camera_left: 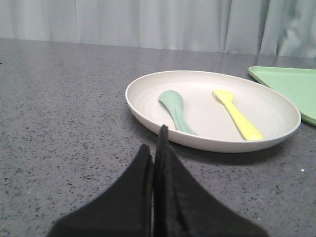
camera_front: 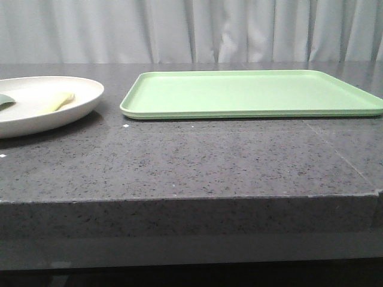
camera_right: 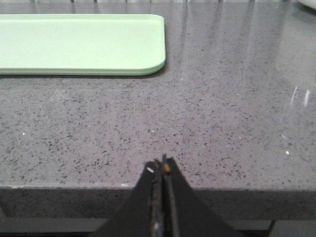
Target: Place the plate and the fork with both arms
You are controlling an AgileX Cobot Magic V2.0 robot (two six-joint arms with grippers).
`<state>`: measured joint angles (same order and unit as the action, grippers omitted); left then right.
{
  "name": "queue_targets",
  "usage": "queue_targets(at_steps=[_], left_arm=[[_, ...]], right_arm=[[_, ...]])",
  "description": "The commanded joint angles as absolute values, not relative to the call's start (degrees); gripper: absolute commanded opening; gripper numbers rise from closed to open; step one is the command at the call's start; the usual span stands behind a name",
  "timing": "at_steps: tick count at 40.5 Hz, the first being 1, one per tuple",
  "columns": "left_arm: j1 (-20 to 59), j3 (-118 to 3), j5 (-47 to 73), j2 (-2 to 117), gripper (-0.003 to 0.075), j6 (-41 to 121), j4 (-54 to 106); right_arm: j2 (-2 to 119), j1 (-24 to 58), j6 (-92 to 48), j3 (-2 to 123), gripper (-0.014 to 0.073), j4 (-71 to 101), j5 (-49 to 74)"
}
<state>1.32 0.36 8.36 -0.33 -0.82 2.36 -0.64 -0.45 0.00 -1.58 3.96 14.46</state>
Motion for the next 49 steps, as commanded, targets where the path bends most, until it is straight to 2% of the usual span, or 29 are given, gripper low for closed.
queue_targets(at_steps=[1,19,36,43,49], left_arm=[[1.2,0.57,3.99,-1.54,-0.0018,-1.42,2.39],[1.2,0.57,1.18,-1.54,-0.0018,-1.42,2.84],[1.2,-0.53,-12.2,-1.54,-0.0018,-1.42,6.73],[1.2,-7.41,-9.56,-0.33,-0.0018,-1.42,6.73],[1.2,-17.26,-0.72,6.08,-0.0018,-1.42,4.81]], right_arm=[[-1.64,-0.49,-0.57,-1.34,-0.0116,3.64,9.27],[-1.64,-0.49,-0.51,-0.54,-0.0116,4.08,5.99],[-1.64,-0.49,-0.51,10.53,-0.0116,4.46,7.99],[-0.25,-0.49,-0.51,19.72,-0.0107,4.8,15.53],[7.09,-0.49,-0.51,28.14,-0.0107,4.8,22.26]])
